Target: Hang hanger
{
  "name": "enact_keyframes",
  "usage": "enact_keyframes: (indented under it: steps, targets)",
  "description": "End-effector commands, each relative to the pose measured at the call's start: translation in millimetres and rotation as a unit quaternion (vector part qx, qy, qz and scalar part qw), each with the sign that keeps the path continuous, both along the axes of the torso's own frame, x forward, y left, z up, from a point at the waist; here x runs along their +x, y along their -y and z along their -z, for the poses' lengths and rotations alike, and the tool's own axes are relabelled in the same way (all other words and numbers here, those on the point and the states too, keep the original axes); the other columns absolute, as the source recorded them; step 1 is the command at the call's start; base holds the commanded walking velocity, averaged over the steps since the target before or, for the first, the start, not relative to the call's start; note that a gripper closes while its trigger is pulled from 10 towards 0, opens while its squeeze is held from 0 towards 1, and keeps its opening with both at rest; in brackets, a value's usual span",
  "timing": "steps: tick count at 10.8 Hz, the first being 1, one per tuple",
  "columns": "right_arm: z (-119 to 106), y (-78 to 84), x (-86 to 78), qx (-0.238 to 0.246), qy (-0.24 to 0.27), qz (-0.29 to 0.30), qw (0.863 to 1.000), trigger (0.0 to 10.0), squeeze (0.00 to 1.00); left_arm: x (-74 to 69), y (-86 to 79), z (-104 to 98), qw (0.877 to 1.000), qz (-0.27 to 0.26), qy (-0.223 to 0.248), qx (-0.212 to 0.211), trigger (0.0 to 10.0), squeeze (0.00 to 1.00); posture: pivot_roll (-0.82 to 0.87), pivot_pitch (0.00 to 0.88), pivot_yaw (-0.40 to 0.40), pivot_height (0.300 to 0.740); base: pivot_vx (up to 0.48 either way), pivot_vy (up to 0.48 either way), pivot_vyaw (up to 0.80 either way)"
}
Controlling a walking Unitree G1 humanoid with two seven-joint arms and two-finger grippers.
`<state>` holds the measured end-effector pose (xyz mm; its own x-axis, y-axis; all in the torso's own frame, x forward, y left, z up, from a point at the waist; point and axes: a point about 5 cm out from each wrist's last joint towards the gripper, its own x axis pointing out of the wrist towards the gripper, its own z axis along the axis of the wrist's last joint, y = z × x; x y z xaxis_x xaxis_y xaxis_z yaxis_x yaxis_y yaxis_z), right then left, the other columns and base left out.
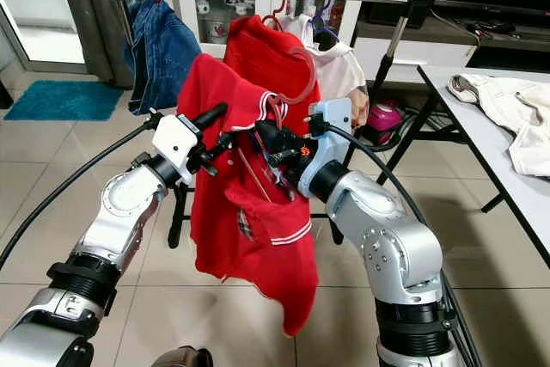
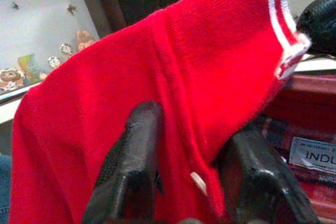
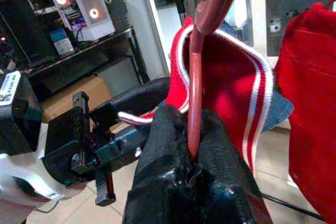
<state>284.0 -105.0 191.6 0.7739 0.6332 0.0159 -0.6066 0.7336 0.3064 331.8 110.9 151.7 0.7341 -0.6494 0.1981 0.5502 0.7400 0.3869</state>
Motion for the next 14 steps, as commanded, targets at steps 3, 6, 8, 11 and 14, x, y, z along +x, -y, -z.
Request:
enact_keyframes:
  steps: [3,6,8,11,14]
  targets:
    - [-8.3,5.7,2.5,0.002,0.020,0.013,1.000,10.0,0.00,0.1,-4.6,3.5,1.000,-0.015,-0.004,-0.008,0.0,0.00,-0.10,0.000,-0.026,0.740,0.000,0.000,0.00]
    - [-8.2,4.8,0.9,0.000,0.020,0.012,1.000,10.0,0.00,0.4,-9.5,3.2,0.999,-0.027,-0.006,-0.027,0.0,0.00,-0.10,0.000,-0.030,0.740,0.000,0.000,0.00]
    - [-7.2,11.8,8.4,-0.003,0.018,0.057,0.998,10.0,0.00,-3.5,-10.4,1.7,0.999,-0.026,-0.004,-0.039,0.0,0.00,-0.09,0.000,-0.034,0.740,0.000,0.000,0.00]
    - [-5.0,27.3,19.6,-0.015,0.012,0.133,0.991,10.0,0.00,-13.3,-16.2,1.5,0.998,-0.032,0.002,-0.050,0.0,0.00,-0.08,0.000,-0.036,0.740,0.000,0.000,0.00]
    - [5.8,20.3,17.7,-0.086,0.007,0.115,0.990,10.0,0.00,-14.1,-15.3,-0.7,0.998,-0.034,0.004,-0.049,0.0,0.00,-0.08,0.000,-0.037,0.740,0.000,0.000,0.00]
